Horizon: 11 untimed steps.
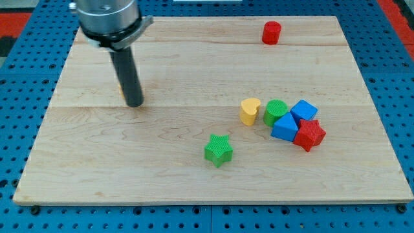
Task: Place the yellow hexagon below the red circle
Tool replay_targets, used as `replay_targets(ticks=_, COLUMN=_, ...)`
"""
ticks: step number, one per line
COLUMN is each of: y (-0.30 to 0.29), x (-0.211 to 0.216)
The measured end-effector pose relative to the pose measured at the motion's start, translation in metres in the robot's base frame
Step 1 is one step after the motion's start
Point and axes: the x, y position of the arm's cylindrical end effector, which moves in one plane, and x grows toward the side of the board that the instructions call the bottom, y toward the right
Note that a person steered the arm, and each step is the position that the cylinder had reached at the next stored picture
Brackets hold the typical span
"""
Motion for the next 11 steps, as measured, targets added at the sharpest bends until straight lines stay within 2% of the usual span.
replay_targets(ticks=1, y=-0.048, x=-0.012)
replay_targets(ticks=2, y=-0.038, x=-0.050)
replay_targets(ticks=3, y=0.016, x=-0.044)
replay_targets(ticks=4, y=-0.039, x=-0.026)
replay_targets(ticks=5, y=0.017, x=-0.006)
replay_targets(ticks=6, y=0.079, x=-0.016)
replay_targets(ticks=7, y=0.121, x=-0.049)
replay_targets(ticks=8, y=0.106, x=-0.089)
replay_targets(ticks=10, y=0.202, x=-0.107)
replay_targets(ticks=11, y=0.217, x=-0.137)
